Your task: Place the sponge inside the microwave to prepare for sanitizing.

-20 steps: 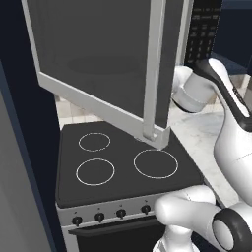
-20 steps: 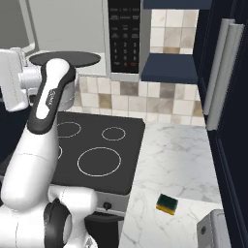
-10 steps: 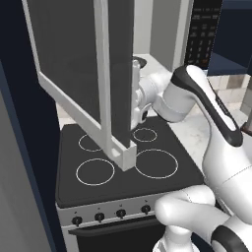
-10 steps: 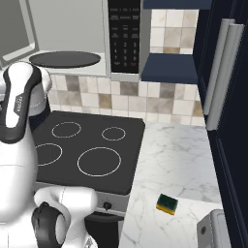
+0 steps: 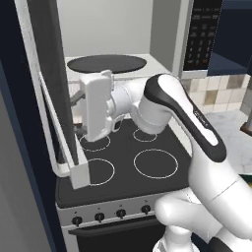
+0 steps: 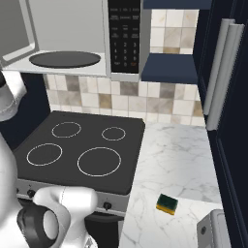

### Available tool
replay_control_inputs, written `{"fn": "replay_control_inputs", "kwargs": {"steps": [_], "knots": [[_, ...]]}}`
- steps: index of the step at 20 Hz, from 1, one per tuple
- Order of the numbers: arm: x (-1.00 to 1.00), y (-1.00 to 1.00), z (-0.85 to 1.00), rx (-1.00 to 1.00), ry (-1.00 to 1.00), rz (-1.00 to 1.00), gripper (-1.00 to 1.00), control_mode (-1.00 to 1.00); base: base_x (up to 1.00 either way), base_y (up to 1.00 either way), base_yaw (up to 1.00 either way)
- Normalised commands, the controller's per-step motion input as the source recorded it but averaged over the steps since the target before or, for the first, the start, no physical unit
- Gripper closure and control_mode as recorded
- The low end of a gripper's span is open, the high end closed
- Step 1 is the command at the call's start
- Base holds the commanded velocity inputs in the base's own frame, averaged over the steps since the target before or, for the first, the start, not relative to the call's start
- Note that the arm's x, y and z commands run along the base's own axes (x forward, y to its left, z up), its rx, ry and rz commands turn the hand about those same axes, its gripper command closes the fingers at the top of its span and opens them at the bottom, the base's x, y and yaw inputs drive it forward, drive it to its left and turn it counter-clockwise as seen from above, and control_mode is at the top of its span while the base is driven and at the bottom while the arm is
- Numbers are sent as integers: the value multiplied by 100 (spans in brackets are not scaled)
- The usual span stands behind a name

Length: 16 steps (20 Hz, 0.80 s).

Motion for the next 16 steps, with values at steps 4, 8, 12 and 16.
{"fn": "replay_control_inputs", "kwargs": {"steps": [4, 8, 12, 16], "knots": [[16, 55, 0, 2, -13, -23, -100, -100, 0, 0, 0], [17, 52, -5, 3, -18, -30, -100, -100, 0, 0, 0], [20, 47, -6, 4, -12, -33, -100, -100, 0, 0, 0], [23, 12, 0, 5, -1, -26, -100, -100, 0, 0, 0]]}}
